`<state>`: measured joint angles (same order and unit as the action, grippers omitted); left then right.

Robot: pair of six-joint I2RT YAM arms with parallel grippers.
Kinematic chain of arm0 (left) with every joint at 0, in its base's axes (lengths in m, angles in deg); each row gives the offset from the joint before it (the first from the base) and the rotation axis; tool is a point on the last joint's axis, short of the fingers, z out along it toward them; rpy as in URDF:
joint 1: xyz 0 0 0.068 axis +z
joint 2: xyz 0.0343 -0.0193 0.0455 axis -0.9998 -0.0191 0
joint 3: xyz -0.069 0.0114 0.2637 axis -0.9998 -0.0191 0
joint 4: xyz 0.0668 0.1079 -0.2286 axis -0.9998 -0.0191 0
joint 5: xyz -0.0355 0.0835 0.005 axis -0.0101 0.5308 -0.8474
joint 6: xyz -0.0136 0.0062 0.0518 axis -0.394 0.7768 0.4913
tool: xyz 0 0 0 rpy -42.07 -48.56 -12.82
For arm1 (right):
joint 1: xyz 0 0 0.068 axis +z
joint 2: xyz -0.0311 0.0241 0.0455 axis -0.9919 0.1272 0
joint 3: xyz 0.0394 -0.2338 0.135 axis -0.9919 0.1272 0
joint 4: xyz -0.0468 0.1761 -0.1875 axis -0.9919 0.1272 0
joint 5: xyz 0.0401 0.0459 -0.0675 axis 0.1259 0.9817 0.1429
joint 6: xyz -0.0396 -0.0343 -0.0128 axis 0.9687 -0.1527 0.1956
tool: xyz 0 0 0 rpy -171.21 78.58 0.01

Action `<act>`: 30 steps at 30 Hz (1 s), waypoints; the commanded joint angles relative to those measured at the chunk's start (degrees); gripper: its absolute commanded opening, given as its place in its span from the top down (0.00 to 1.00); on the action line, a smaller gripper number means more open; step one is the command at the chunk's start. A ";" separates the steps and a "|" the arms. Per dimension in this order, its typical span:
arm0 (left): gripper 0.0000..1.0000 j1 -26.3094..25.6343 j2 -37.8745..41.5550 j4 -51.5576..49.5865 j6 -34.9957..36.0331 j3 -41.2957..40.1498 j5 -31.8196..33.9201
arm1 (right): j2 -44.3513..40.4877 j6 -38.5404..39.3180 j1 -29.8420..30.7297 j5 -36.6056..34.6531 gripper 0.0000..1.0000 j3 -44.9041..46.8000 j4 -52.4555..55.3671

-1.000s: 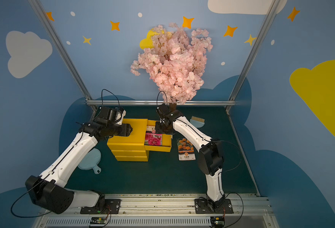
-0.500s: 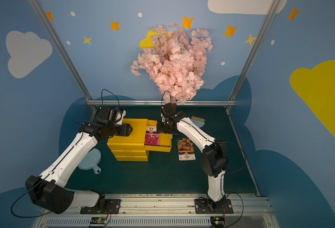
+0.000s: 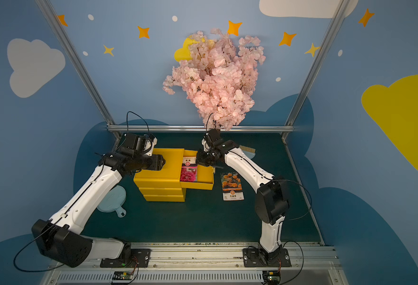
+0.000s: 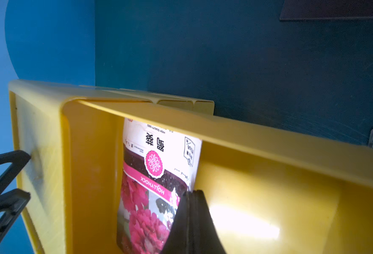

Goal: Take the seed bags out of the drawer
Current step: Pick up the seed packet from the drawer.

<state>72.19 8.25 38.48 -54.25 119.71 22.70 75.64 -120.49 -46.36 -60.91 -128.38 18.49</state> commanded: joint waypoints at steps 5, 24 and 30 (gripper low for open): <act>0.33 0.32 -2.41 -8.07 -0.58 -1.65 -0.60 | -5.50 1.03 -0.70 1.71 1.00 1.21 -0.48; 0.33 0.32 -3.39 -8.68 -0.60 -0.06 -0.51 | -15.04 8.52 -2.65 -10.40 1.00 1.59 5.96; 0.33 0.35 -3.55 -9.09 -0.70 0.62 -0.51 | -20.68 9.76 -4.24 -12.68 1.00 5.84 2.81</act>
<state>72.19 7.05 36.88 -54.27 121.48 22.77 57.24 -112.38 -49.61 -71.03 -123.66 22.73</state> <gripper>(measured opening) 0.673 0.044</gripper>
